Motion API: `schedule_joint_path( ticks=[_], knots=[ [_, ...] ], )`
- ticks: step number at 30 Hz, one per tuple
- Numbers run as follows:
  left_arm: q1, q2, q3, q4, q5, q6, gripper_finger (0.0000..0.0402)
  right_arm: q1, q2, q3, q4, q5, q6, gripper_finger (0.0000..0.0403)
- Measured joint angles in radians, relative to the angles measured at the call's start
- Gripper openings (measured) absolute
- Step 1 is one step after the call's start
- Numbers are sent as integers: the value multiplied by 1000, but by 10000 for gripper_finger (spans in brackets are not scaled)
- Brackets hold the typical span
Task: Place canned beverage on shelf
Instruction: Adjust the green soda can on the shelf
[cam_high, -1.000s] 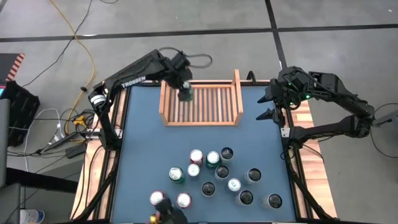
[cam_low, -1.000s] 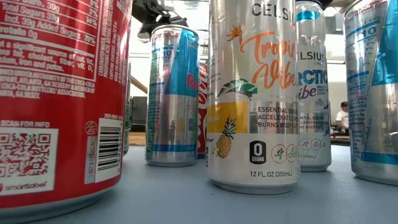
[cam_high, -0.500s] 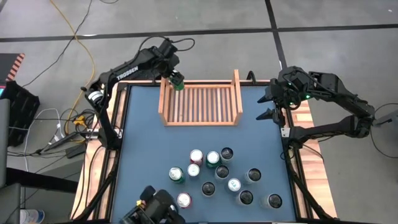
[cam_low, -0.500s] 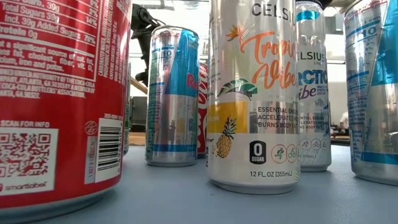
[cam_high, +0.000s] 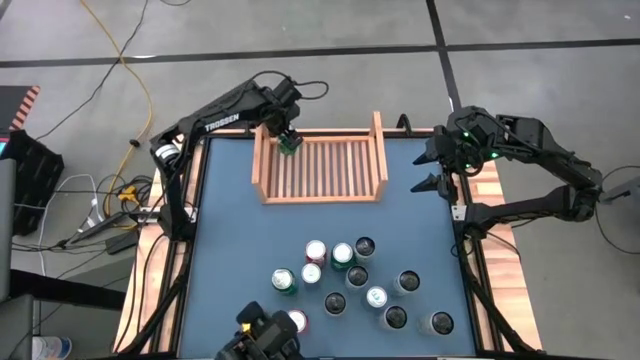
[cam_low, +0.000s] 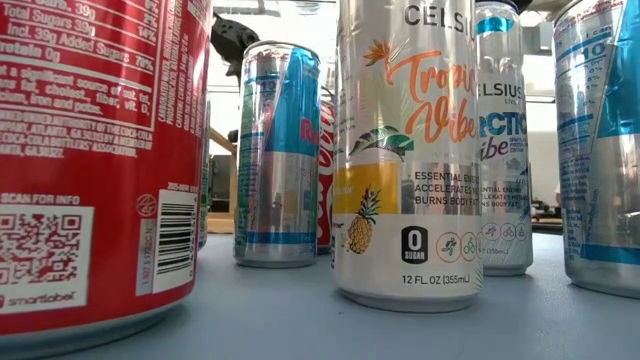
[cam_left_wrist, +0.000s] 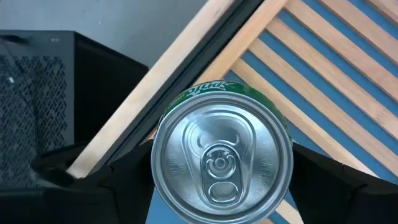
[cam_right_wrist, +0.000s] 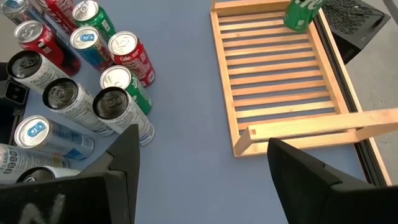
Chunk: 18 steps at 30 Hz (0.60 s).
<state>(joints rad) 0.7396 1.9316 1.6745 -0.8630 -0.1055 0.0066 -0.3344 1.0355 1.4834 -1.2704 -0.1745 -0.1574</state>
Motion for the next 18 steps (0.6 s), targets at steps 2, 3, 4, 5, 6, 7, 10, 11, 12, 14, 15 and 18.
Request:
schedule_joint_path(
  ticks=[2,3,4,5,6,7,10,11,12,14,15,18],
  knots=[
    [2,0,0,-4,9,22,285,0,0,0,0,0,0,261],
    [2,0,0,-5,8,32,285,-1,0,0,0,0,-1,261],
    [1,0,0,-6,7,39,285,-1,0,0,0,0,-1,261],
    [1,0,0,-9,13,40,285,-1,0,0,0,0,-4,261],
    [4,0,0,-14,24,45,285,-1,0,0,0,0,-5,261],
    [4,0,0,-18,36,56,285,-1,0,0,0,0,-5,261],
    [-2,-1,0,-18,83,90,285,-1,0,0,0,0,-6,261],
    [-6,-5,0,-16,107,115,285,-1,0,0,0,0,-8,261],
    [-12,-6,6,-19,125,148,285,-1,0,0,0,0,-8,261],
    [-23,-8,34,-35,126,224,285,-1,0,0,0,0,-9,261],
    [-28,-8,46,-39,116,269,285,-1,0,0,0,0,-9,261],
    [-34,-10,72,-56,115,402,285,-1,0,0,0,0,-9,261]
  ],
)
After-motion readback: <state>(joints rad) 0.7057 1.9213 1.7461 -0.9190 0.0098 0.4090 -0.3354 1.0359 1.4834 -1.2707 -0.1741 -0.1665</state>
